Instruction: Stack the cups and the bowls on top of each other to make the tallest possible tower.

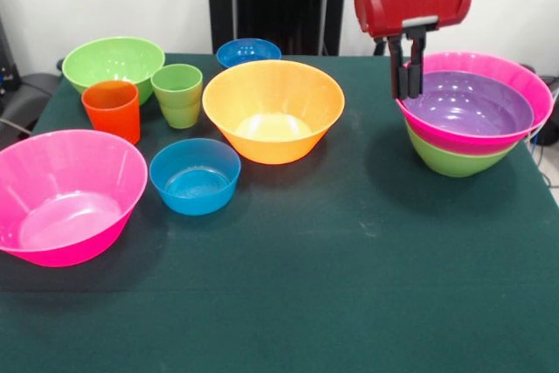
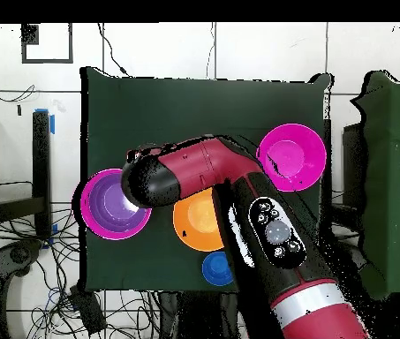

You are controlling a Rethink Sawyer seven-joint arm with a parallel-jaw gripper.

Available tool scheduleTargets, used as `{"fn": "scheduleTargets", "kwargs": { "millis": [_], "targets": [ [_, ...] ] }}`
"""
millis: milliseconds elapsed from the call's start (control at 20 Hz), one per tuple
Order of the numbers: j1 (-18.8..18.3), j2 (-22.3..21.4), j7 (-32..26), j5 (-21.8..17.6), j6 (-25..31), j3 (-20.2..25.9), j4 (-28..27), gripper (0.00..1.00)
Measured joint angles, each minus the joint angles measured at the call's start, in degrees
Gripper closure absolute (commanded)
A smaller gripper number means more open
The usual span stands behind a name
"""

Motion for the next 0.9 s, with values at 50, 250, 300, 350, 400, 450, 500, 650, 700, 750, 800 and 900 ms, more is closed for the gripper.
{"fn": "scheduleTargets", "kwargs": {
  "millis": [50, 250, 300, 350, 400, 450, 500, 650, 700, 750, 800, 900],
  "targets": [
    [0.08, 0.36, 0.0, 0.0, -0.42, -0.1, 0.0, 1.0],
    [0.48, 1.4, 0.0, 0.34, -1.69, -0.45, 0.27, 1.0],
    [0.7, 1.58, 0.0, 0.74, -2.1, -0.6, 0.57, 1.0],
    [0.79, 1.6, 0.0, 0.93, -2.19, -0.67, 0.73, 1.0],
    [0.99, 1.58, 0.0, 1.39, -2.28, -0.83, 1.16, 1.0],
    [1.12, 1.51, 0.0, 1.71, -2.28, -0.94, 1.5, 1.0],
    [1.21, 1.44, 0.0, 1.94, -2.28, -1.03, 1.8, 1.0],
    [1.52, 1.24, 0.0, 2.78, -2.28, -1.35, 2.85, 1.0],
    [1.63, 1.17, 0.0, 3.07, -2.28, -1.46, 3.2, 1.0],
    [1.65, 1.13, 0.0, 3.24, -2.28, -1.49, 3.31, 1.0],
    [1.68, 1.09, 0.0, 3.41, -2.28, -1.52, 3.43, 1.0],
    [1.73, 0.75, 0.0, 4.27, -2.28, -1.55, 4.0, 1.0]
  ]
}}
